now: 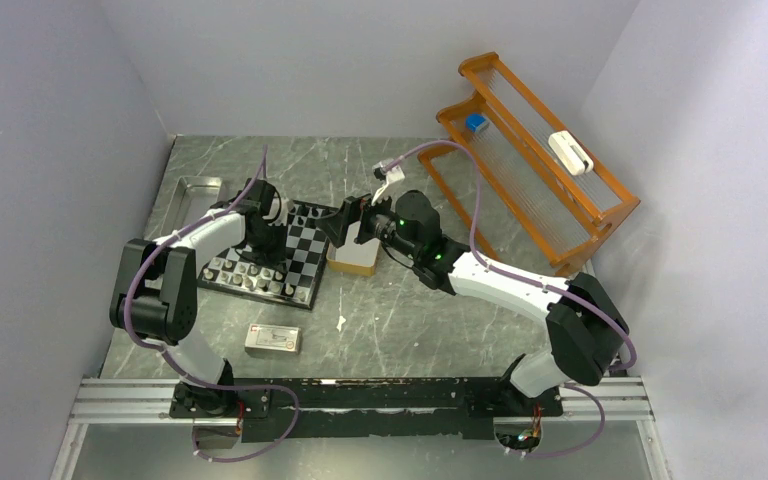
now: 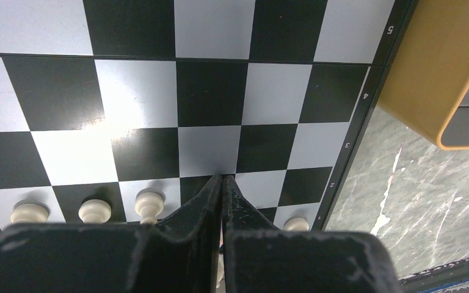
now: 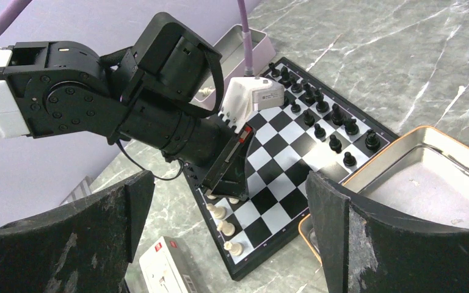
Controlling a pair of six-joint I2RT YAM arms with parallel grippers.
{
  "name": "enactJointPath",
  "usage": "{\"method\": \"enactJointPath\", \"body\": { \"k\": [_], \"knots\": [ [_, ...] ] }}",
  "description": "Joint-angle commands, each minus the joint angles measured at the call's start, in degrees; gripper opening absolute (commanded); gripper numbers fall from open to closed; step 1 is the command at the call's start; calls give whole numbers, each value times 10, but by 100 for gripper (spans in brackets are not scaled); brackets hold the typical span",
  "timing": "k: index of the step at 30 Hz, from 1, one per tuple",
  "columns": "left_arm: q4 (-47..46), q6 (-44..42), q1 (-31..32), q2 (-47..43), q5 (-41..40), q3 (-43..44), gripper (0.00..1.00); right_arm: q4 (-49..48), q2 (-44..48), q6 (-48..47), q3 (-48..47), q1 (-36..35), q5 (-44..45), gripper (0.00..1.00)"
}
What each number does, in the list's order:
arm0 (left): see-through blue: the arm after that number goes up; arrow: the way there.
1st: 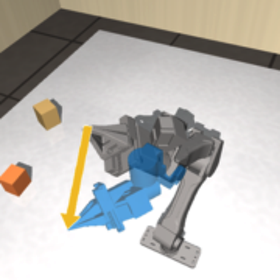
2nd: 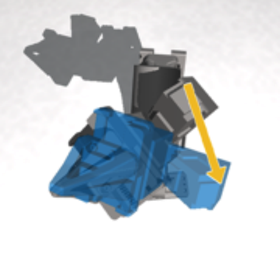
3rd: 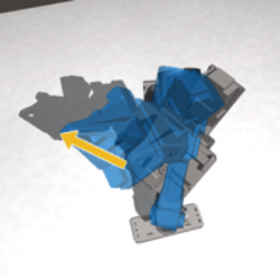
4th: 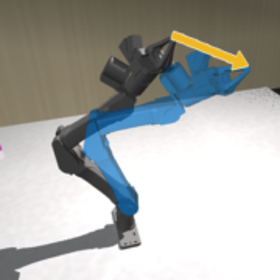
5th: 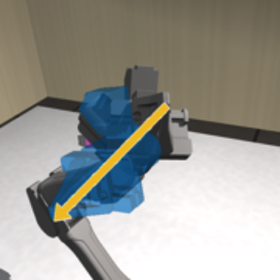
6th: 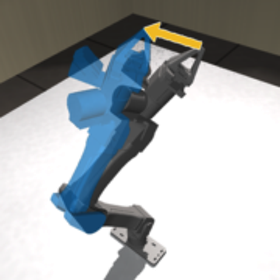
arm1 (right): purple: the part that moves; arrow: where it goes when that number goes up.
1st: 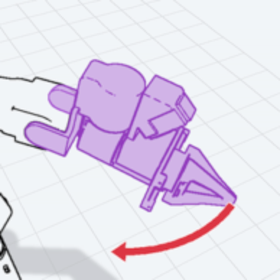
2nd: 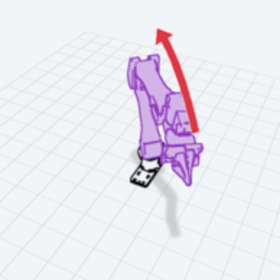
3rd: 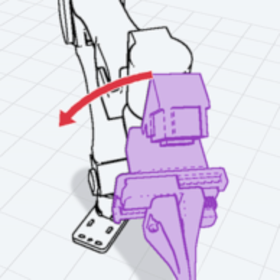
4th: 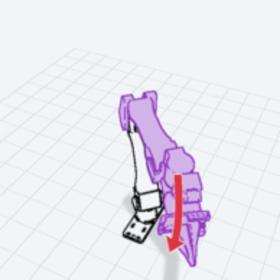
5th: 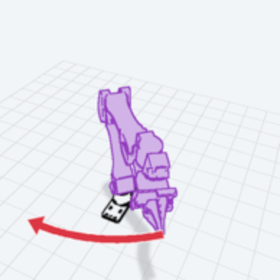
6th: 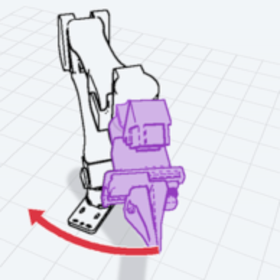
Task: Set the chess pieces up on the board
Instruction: Place the chess piece on the chessboard.
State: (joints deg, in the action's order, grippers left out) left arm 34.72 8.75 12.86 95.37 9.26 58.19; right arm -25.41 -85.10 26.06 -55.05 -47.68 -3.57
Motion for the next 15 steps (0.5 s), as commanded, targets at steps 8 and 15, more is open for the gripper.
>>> {"method": "enactJointPath", "body": {
  "k": [8, 15],
  "knots": [
    [-1, 12, 6, -32, -27, 70, 18, -6, 13, -4, 7, 3, 1, 100],
    [8, 38, -1, -70, -163, 133, 44, 41, 66, -16, 16, 2, -3, 100]
  ]
}}
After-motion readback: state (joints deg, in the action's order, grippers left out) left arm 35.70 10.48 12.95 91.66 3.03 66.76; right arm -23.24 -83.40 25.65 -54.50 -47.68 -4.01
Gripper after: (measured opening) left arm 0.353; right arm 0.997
